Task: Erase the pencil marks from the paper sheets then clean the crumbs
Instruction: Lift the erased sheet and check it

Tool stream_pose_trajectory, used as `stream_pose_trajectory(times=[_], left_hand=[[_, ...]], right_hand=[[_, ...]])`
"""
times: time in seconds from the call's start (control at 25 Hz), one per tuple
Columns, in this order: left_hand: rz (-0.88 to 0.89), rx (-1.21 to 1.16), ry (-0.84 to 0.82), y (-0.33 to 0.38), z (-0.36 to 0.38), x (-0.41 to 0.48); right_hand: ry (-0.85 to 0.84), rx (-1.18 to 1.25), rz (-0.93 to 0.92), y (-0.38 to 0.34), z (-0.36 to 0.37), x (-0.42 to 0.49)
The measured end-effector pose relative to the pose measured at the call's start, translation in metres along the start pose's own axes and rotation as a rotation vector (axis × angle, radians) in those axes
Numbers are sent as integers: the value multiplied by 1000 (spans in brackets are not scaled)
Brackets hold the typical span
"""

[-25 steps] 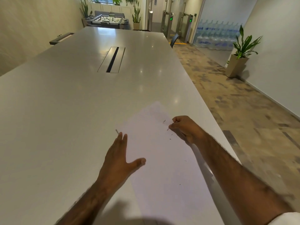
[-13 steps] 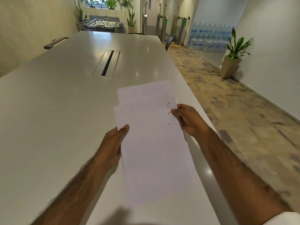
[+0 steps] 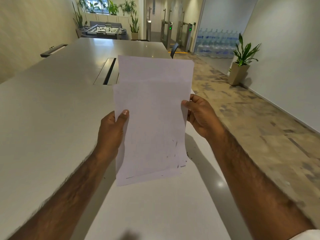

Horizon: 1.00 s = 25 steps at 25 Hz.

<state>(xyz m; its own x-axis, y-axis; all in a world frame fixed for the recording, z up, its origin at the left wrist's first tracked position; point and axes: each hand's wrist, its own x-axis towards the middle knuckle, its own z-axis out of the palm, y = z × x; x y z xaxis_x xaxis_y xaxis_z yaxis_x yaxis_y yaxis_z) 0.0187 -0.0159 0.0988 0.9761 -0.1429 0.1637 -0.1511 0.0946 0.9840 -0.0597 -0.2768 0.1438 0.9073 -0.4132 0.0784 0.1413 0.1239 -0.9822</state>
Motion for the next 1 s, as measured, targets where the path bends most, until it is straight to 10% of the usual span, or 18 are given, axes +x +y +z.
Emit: stream_pose_trajectory(times=[0.52, 1.0], left_hand=[[283, -108, -3, 46, -10, 2], [127, -87, -117, 15, -25, 4]], right_hand=[[-22, 70, -257, -35, 28, -13], [-6, -119, -155, 5, 38, -15]])
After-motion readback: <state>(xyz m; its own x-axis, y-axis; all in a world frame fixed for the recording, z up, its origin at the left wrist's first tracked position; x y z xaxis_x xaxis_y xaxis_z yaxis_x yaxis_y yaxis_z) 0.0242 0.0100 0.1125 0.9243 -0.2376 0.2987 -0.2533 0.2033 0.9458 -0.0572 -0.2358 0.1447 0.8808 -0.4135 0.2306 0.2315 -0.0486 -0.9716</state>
